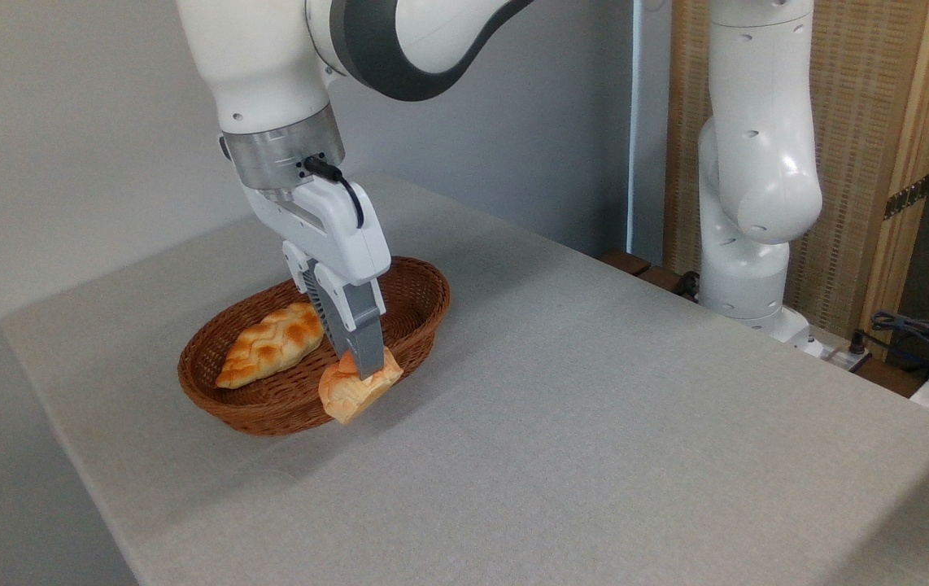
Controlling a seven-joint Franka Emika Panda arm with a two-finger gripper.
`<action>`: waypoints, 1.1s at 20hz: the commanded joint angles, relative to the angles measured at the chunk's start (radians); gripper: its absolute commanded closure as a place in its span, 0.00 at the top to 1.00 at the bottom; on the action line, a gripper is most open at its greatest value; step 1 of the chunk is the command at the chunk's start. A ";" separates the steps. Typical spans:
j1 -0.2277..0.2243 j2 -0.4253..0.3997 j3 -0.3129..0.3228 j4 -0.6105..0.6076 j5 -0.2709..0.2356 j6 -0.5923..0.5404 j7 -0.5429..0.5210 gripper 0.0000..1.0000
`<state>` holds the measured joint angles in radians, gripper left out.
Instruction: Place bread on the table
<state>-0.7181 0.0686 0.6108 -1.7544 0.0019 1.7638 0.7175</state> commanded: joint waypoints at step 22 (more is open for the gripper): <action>-0.003 -0.016 0.038 0.016 -0.058 0.131 0.002 1.00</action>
<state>-0.7205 0.0618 0.6177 -1.7371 -0.0001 1.8806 0.7168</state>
